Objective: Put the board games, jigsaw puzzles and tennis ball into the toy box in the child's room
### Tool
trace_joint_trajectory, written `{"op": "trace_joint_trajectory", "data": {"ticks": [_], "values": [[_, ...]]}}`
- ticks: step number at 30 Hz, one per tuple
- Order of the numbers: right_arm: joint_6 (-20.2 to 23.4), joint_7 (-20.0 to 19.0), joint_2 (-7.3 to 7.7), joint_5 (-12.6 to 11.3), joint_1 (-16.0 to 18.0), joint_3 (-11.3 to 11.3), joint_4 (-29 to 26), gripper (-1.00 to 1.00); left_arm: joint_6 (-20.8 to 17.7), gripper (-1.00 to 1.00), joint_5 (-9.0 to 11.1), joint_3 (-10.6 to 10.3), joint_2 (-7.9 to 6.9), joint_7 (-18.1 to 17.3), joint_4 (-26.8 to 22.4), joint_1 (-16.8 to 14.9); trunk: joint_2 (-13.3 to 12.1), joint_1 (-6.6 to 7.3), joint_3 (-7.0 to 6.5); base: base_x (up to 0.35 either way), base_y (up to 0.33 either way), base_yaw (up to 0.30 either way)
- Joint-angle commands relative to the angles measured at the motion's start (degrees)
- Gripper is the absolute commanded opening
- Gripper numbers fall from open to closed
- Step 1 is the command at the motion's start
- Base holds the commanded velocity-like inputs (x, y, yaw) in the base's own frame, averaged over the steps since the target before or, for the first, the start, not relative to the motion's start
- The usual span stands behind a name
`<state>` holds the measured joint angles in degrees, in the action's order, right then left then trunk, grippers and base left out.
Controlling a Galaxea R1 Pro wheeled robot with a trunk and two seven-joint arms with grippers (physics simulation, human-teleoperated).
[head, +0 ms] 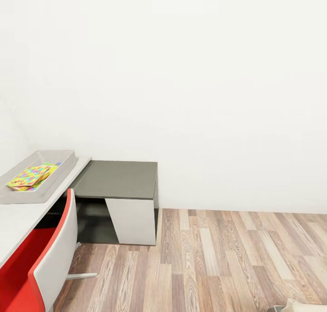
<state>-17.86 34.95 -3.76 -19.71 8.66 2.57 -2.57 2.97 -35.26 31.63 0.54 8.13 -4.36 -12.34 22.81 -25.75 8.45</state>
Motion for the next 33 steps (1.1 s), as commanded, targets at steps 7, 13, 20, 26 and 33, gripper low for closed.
{"op": "trace_joint_trajectory", "data": {"ticks": [7,13,20,26,33], "values": [[-0.3,0.1,-0.02,-0.5,0.0,0.3,0.0,1.0,0.2,1.0,-0.6,0.5,0.01,0.2,0.1,0.0,0.1,-0.03,0.11,0.0,0.0,0.0],[-0.3,0.0,-0.02,-0.5,0.0,0.3,0.0,1.0,0.2,1.0,-0.6,0.5,0.01,0.2,0.1,0.0,0.1,-0.03,0.11,0.0,0.0,0.0],[-0.3,0.1,-0.01,-0.5,0.0,0.3,0.0,1.0,0.2,1.0,-0.6,0.5,-0.01,0.2,0.1,0.0,0.1,-0.03,0.11,0.0,0.0,0.0],[-0.3,0.1,-0.02,-0.5,0.0,0.2,0.0,1.0,0.2,1.0,-0.6,0.5,-0.01,0.2,0.1,0.0,0.1,-0.03,0.11,0.0,0.0,0.0],[-0.3,0.1,-0.02,-0.5,0.0,0.3,0.0,1.0,0.2,1.0,-0.6,0.5,-0.01,0.2,0.1,0.0,0.1,-0.03,0.11,0.0,0.0,0.0]]}}
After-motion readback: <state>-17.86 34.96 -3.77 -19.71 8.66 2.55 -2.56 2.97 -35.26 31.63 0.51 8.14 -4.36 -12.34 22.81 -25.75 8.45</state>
